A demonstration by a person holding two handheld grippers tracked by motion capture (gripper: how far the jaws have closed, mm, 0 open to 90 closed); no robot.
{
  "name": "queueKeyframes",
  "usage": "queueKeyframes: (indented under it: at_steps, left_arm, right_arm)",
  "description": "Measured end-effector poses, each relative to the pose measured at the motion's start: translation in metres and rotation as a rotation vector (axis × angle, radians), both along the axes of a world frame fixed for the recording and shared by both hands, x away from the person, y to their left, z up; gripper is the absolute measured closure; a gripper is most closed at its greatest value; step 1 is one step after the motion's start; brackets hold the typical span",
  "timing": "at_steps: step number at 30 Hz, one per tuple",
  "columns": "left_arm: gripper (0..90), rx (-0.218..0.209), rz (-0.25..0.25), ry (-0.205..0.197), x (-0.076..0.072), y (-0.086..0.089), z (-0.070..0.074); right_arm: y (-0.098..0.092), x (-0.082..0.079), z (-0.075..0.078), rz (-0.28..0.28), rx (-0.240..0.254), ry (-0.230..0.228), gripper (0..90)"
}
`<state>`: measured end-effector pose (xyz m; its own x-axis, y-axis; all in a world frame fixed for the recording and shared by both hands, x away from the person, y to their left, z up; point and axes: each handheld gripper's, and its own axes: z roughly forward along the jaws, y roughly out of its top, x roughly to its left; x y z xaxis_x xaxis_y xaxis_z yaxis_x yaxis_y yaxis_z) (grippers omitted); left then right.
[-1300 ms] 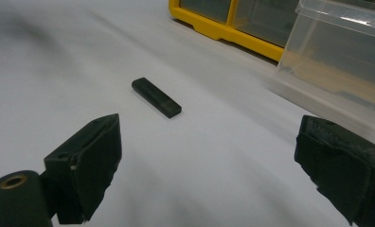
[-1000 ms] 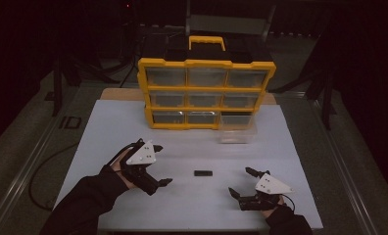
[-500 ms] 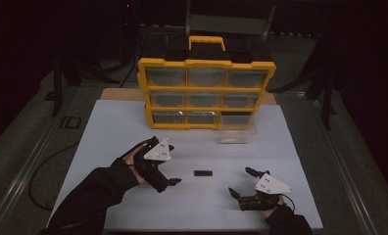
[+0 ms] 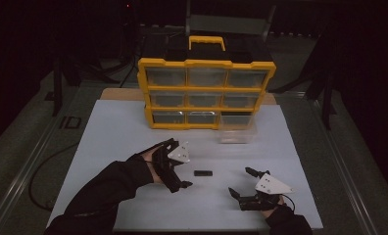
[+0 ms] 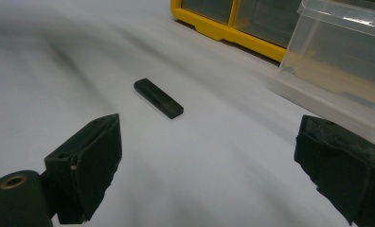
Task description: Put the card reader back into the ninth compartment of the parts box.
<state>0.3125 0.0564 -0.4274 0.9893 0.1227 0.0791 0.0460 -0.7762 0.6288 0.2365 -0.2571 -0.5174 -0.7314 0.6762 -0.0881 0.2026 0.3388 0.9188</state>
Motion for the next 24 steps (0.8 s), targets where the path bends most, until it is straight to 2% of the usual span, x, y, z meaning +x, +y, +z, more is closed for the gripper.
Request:
queueKeyframes:
  at_steps: [7,9,24]
  left_arm:
    - [0.4,0.055,-0.017,0.008,0.008,-0.012,-0.008]
    - [0.4,0.084,-0.018,0.008,0.012,-0.017,-0.012]
    - [0.5,0.173,-0.036,0.047,0.028,-0.041,-0.027]
  right_arm:
    - [0.001,0.000,0.000,0.005,-0.002,-0.001,8.6]
    - [0.001,0.000,0.000,0.006,-0.005,-0.002,8.6]
    - [0.001,-0.001,0.000,0.007,-0.001,0.007,8.6]
